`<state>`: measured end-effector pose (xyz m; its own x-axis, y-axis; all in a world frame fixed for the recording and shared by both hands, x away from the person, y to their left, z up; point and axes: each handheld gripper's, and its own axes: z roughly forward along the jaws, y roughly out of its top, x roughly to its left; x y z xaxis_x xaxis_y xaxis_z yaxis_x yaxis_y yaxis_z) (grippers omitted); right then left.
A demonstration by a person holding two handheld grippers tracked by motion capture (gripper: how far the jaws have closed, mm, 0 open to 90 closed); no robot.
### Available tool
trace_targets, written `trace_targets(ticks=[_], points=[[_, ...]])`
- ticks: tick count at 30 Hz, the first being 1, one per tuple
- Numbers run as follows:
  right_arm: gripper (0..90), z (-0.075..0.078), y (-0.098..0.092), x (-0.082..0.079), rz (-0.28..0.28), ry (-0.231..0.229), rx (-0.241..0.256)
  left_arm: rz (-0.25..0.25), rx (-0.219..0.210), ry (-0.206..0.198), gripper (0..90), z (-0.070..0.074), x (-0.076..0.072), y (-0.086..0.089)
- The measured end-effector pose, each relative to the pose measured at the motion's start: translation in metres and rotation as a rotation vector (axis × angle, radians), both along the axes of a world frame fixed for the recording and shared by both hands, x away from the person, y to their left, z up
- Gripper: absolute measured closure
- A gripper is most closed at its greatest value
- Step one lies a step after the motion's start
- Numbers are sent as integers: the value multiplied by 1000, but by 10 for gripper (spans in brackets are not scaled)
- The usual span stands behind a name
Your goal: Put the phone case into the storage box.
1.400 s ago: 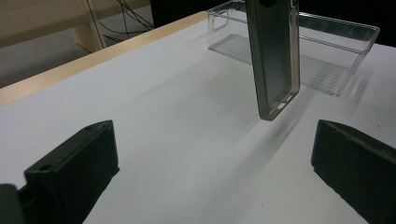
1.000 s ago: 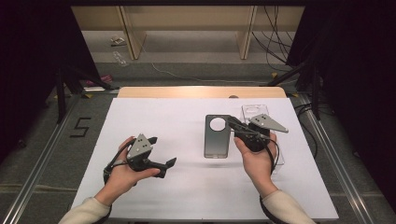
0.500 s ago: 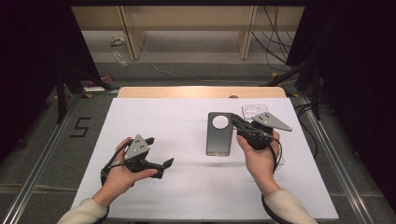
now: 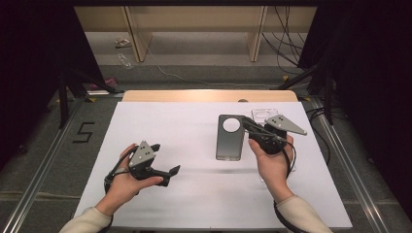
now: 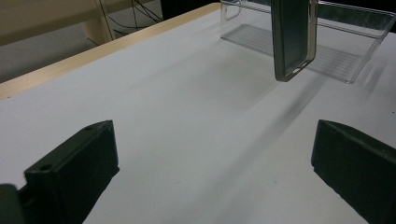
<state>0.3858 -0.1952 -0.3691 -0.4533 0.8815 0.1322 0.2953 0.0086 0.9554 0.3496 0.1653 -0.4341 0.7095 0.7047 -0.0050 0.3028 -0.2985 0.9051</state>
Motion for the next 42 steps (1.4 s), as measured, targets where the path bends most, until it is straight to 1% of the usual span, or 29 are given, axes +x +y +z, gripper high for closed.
trace_targets(ticks=[12, 42], points=[[850, 3, -3, 1, -3, -8, -3, 4, -1, 0, 4, 0, 0, 0], [850, 10, -12, 3, -20, -22, 7, 2, -2, 7, 4, -1, 1, 0]])
